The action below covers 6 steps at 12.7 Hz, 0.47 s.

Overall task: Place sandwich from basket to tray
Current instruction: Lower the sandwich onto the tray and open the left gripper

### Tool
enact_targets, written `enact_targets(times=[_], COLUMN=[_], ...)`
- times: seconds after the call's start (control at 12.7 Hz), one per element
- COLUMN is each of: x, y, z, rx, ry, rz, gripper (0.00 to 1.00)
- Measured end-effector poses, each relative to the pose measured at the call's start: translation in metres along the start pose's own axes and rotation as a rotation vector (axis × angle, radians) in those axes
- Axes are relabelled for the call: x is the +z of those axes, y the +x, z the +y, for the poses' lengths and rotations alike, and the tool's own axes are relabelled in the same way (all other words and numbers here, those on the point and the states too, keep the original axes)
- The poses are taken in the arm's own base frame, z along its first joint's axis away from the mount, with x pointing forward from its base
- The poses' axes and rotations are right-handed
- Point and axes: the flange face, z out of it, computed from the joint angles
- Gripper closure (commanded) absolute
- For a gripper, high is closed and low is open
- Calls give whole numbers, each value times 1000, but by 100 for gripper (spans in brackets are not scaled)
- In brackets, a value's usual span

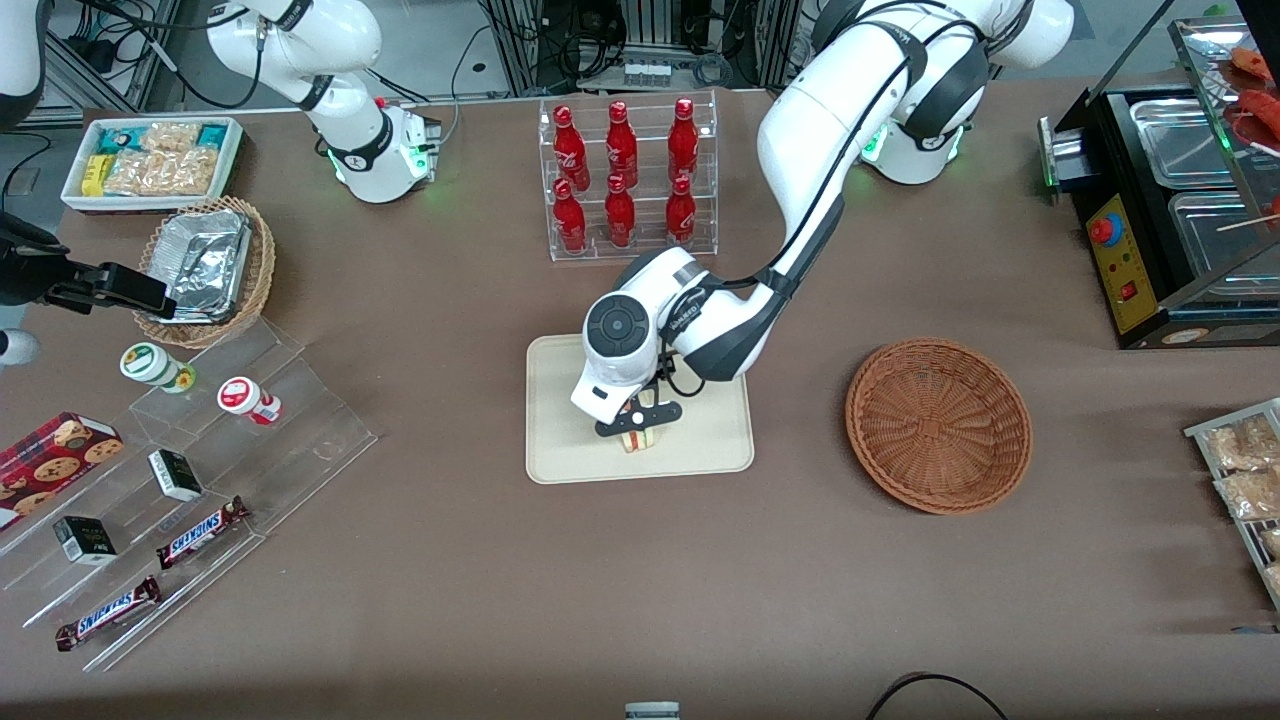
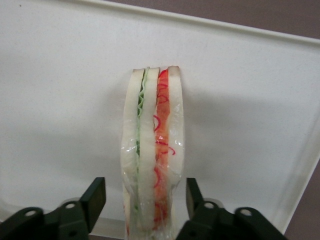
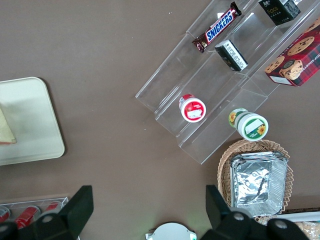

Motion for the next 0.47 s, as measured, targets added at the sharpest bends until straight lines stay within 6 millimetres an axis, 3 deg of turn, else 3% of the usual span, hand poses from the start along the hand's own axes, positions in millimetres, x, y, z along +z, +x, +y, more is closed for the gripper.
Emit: enact_targets(times=[0.16, 0.47], x=[-18, -94], y=[1, 4], z=[0, -10], rx=[0, -7], ry=[-3, -24], rz=[4, 26], gripper=[0, 0])
